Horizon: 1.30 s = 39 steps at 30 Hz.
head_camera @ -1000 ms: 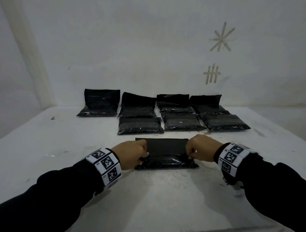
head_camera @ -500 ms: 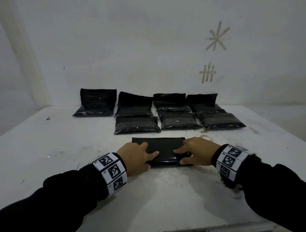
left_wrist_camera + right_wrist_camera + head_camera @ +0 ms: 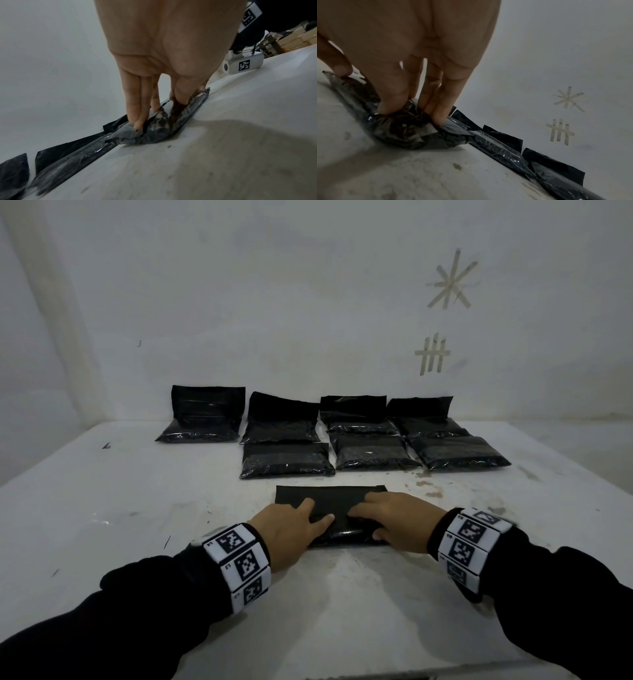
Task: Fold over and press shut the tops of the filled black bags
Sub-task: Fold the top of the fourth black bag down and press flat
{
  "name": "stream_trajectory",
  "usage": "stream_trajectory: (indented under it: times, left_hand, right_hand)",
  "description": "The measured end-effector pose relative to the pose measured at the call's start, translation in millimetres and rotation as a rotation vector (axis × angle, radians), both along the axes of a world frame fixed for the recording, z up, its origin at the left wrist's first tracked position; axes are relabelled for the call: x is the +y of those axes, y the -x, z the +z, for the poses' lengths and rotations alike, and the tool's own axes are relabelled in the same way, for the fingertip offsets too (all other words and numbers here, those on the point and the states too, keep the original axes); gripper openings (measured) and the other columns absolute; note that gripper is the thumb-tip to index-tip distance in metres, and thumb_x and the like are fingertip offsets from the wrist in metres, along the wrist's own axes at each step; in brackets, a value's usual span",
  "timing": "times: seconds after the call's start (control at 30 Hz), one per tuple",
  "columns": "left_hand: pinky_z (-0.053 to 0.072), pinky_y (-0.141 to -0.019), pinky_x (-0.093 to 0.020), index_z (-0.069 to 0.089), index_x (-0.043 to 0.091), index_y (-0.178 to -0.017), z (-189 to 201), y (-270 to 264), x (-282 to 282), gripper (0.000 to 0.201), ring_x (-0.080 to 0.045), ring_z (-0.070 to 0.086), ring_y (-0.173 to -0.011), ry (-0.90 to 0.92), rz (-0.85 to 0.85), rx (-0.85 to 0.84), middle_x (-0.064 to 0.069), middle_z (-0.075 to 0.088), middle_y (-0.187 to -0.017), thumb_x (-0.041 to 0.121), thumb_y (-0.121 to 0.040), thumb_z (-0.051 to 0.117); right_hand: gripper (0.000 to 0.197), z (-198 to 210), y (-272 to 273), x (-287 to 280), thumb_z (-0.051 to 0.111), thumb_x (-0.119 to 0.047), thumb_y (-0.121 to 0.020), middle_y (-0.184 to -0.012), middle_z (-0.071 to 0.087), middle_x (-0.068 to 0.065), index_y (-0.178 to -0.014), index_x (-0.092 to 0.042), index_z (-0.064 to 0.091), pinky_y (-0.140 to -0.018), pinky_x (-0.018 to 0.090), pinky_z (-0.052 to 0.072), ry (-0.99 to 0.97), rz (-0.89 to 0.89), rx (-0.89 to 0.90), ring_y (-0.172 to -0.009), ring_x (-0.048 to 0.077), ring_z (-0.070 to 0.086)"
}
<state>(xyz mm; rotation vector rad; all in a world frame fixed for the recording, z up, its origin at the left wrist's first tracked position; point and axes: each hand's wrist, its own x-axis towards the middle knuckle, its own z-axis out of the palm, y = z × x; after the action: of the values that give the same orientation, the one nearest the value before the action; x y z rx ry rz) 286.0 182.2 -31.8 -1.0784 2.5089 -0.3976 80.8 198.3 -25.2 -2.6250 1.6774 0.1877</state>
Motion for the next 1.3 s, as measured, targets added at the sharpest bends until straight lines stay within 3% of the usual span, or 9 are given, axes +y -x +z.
stream_trajectory:
  times: [0.2, 0.3, 0.4, 0.67, 0.8, 0.93, 1.03, 1.13, 1.3]
  left_hand:
    - [0.045, -0.071, -0.035, 0.001, 0.031, -0.15, 0, 2, -1, 0.06, -0.032, 0.06, -0.095, -0.001, 0.014, -0.021, -0.018, 0.02, -0.145, 0.021, -0.102, 0.035]
    - [0.044, -0.069, -0.034, 0.001, 0.032, -0.15, 1, 2, -1, 0.059, -0.031, 0.06, -0.094, -0.002, 0.011, -0.017, -0.018, 0.022, -0.143, 0.023, -0.102, 0.034]
    - [0.043, -0.067, -0.034, -0.004, 0.031, -0.15, -1, 2, -2, 0.064, -0.031, 0.06, -0.094, 0.005, 0.013, 0.011, -0.016, 0.025, -0.141, 0.022, -0.101, 0.037]
    - [0.043, -0.068, -0.035, 0.004, 0.028, -0.151, 0, 2, -5, 0.056, -0.03, 0.059, -0.093, 0.022, -0.02, -0.002, -0.017, 0.03, -0.137, 0.028, -0.102, 0.033]
    - [0.044, -0.073, -0.036, 0.011, 0.024, -0.151, 2, 3, -6, 0.055, -0.031, 0.058, -0.098, 0.029, -0.017, 0.027, -0.015, 0.034, -0.136, 0.03, -0.102, 0.034]
    - [0.042, -0.069, -0.033, 0.013, 0.024, -0.15, -1, 4, -4, 0.053, -0.03, 0.059, -0.096, 0.042, 0.001, 0.028, -0.016, 0.033, -0.136, 0.029, -0.102, 0.034]
    - [0.043, -0.079, -0.034, 0.012, 0.026, -0.15, -4, 5, -2, 0.054, -0.03, 0.055, -0.103, 0.078, 0.023, 0.029, -0.017, 0.032, -0.136, 0.028, -0.102, 0.035]
    - [0.035, -0.094, -0.04, 0.015, 0.027, -0.15, -6, 5, 0, 0.053, -0.032, 0.043, -0.117, 0.176, 0.005, 0.024, -0.016, 0.035, -0.135, 0.031, -0.101, 0.035]
    - [0.036, -0.094, -0.038, 0.021, 0.022, -0.149, -9, 4, -4, 0.053, -0.03, 0.036, -0.118, 0.145, -0.047, 0.11, -0.014, 0.035, -0.131, 0.023, -0.099, 0.04]
  right_hand:
    - [0.05, -4, 3, 1, 0.058, -0.018, -0.091, -0.118, 0.043, 0.005, -0.139, -0.025, 0.045, -0.079, 0.025, 0.031, 0.13, 0.101, 0.063, -0.109, 0.021, 0.041]
    - [0.048, -6, 1, 0, 0.06, -0.013, -0.088, -0.128, 0.04, 0.005, -0.135, -0.019, 0.051, -0.091, 0.03, 0.037, 0.159, 0.147, 0.061, -0.118, 0.023, 0.037]
    - [0.047, -6, -1, -1, 0.054, -0.007, -0.091, -0.134, 0.04, 0.002, -0.137, -0.014, 0.047, -0.1, 0.03, 0.039, 0.068, 0.135, 0.038, -0.122, 0.02, 0.039]
    - [0.063, -7, -3, -1, 0.051, -0.003, -0.091, -0.135, 0.04, 0.002, -0.147, -0.019, 0.028, -0.1, 0.029, 0.037, 0.025, 0.097, 0.022, -0.123, 0.02, 0.038]
    - [0.061, -10, -3, -1, 0.051, 0.001, -0.089, -0.131, 0.039, 0.005, -0.145, -0.019, 0.036, -0.094, 0.03, 0.04, 0.075, 0.147, 0.055, -0.116, 0.022, 0.039]
    - [0.06, -11, -3, 1, 0.056, -0.002, -0.087, -0.136, 0.035, 0.005, -0.141, -0.024, 0.043, -0.096, 0.034, 0.034, 0.156, 0.16, 0.084, -0.124, 0.023, 0.032]
    - [0.06, -11, -4, 1, 0.054, -0.001, -0.088, -0.137, 0.033, 0.004, -0.143, -0.022, 0.04, -0.099, 0.032, 0.037, 0.122, 0.161, 0.082, -0.125, 0.022, 0.03]
    - [0.06, -9, -4, 0, 0.051, 0.0, -0.09, -0.133, 0.036, 0.003, -0.145, -0.02, 0.035, -0.095, 0.027, 0.038, 0.062, 0.155, 0.073, -0.117, 0.02, 0.035]
    - [0.061, -10, -5, -1, 0.049, 0.001, -0.09, -0.131, 0.039, 0.004, -0.146, -0.019, 0.034, -0.094, 0.029, 0.04, 0.044, 0.147, 0.076, -0.114, 0.021, 0.038]
